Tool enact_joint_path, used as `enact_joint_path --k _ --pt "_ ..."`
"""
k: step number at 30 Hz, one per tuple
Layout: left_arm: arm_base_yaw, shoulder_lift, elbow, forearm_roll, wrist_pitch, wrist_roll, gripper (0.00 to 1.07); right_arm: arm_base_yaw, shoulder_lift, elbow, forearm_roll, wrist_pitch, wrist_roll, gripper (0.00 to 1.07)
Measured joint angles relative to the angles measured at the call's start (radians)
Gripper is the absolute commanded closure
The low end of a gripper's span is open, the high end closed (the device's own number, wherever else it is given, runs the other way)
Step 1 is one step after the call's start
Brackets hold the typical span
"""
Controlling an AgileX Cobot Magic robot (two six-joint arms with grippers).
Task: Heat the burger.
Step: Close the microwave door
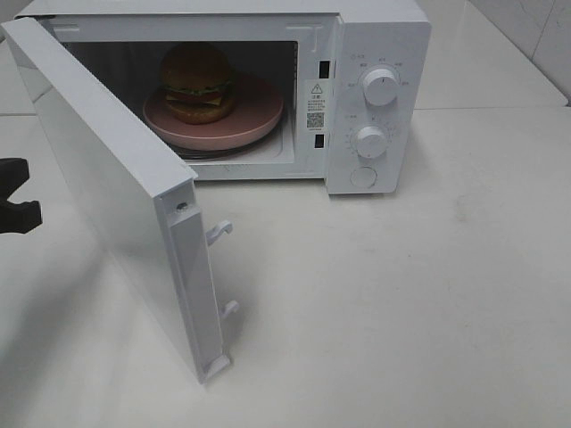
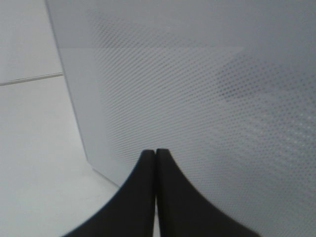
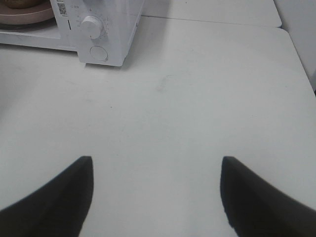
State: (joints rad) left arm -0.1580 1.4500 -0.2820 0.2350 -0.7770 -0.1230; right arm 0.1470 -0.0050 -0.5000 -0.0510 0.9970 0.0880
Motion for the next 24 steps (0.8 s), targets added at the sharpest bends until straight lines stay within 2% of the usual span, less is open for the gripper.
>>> enact_joint_path --k 4,12,14,21,24 --pt "-0.047 0.050 -0.039 -0.013 -0.017 0.000 1.07 0.000 0.000 0.000 0.000 0.000 0.000 0.37" --pt "-0.083 0.095 -0.087 -0.037 -0.020 0.002 1.07 0.000 0.000 0.000 0.000 0.000 0.000 0.37" --pt "-0.115 0.120 -0.121 -0.079 -0.020 0.001 1.07 0.000 0.000 0.000 0.000 0.000 0.000 0.37" --pt "-0.168 0.164 -0.172 -0.121 -0.027 0.012 1.07 0.000 0.000 0.000 0.000 0.000 0.000 0.37" --pt "-0.215 0.202 -0.213 -0.159 -0.027 0.022 1.07 0.000 0.000 0.000 0.000 0.000 0.000 0.37"
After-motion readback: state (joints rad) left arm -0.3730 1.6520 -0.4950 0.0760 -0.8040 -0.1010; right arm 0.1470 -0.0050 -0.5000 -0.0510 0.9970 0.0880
